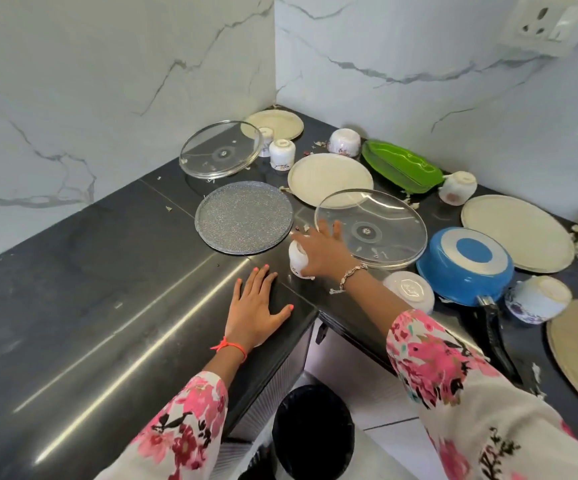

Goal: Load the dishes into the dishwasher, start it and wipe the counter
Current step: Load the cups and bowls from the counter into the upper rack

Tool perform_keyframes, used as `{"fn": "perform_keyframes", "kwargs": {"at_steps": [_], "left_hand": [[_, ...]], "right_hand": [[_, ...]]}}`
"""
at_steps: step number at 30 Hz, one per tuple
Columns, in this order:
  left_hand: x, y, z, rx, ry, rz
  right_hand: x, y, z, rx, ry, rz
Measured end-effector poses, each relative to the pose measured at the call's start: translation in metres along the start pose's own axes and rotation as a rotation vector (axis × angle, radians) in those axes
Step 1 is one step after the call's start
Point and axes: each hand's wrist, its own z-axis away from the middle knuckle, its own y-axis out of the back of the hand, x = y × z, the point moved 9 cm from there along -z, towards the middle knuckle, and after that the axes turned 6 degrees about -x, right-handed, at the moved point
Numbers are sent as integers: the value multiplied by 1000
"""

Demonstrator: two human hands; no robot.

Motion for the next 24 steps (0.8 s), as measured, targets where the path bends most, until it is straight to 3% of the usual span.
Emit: {"fn": "perform_keyframes", "kwargs": {"at_steps": [14, 24], "left_hand": [[7, -4, 15, -74, 8, 21], [60, -40, 140, 7, -41, -62]], "right_hand": [[-16, -10, 63, 133, 35, -208], [-23, -72, 185, 97, -57, -363]]}}
